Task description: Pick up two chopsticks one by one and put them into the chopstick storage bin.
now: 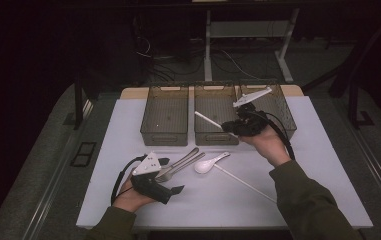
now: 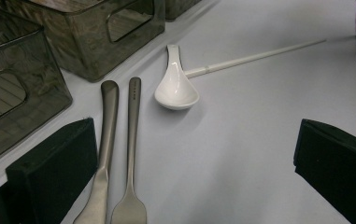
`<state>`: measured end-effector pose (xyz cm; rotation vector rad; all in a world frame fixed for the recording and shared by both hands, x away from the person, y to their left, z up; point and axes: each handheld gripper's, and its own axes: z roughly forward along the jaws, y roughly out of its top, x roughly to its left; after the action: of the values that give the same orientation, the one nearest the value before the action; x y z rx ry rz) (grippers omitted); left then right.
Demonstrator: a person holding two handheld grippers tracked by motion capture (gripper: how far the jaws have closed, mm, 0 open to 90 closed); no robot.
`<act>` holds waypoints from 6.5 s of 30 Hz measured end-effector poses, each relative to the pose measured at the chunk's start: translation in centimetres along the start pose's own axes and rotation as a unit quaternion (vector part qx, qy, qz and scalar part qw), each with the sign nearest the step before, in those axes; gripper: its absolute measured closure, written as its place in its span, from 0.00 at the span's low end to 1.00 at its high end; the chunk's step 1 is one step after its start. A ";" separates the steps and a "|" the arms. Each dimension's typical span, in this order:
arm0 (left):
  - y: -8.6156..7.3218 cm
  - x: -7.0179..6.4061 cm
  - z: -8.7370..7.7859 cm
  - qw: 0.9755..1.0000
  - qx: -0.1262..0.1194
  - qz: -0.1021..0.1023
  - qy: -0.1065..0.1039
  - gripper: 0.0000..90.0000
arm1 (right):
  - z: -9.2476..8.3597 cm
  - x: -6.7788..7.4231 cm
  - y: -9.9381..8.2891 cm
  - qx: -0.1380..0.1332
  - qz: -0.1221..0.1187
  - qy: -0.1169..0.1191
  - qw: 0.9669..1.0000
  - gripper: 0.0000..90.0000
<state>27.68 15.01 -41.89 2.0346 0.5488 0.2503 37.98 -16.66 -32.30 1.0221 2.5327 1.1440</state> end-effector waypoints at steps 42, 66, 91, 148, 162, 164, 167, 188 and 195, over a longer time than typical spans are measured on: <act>0.1 -0.1 -0.1 1.000 -0.004 0.004 -0.005 0.00 | 12.7 1.1 9.7 0.051 0.025 -0.028 0.998 0.94; 0.3 -0.2 -0.2 1.000 -0.009 0.006 -0.013 0.00 | 19.6 1.8 12.3 0.097 0.033 -0.041 0.994 0.94; 0.2 -0.2 -0.3 1.000 -0.009 0.008 -0.016 0.00 | 17.2 1.8 12.7 0.048 0.026 -0.015 0.998 0.55; -0.1 -0.2 -0.2 1.000 0.002 -0.001 0.005 0.00 | -1.8 -0.2 -7.5 -0.060 -0.009 0.057 0.997 0.31; -0.1 -0.2 -0.2 1.000 0.009 0.003 0.004 0.00 | -3.5 0.2 -13.5 -0.036 0.004 0.042 0.998 0.58; -0.1 -0.2 -0.3 1.000 0.010 0.003 0.005 0.00 | -3.6 0.2 -14.0 -0.027 0.009 0.045 0.999 0.60; -0.1 -0.2 -0.3 1.000 0.009 0.002 0.006 0.00 | -3.6 0.2 -14.5 -0.025 0.012 0.047 0.999 0.61; -0.1 -0.3 -0.1 1.000 0.013 0.002 0.006 0.00 | -1.4 1.0 -17.3 0.044 -0.005 0.046 0.998 0.84; -0.1 -0.4 -0.1 1.000 0.013 0.003 0.004 0.00 | -0.8 1.2 -17.4 0.060 -0.015 0.044 0.997 0.87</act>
<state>27.30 14.94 -41.97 2.0609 0.5546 0.2562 27.76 -24.52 -44.09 0.9782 2.7058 1.0623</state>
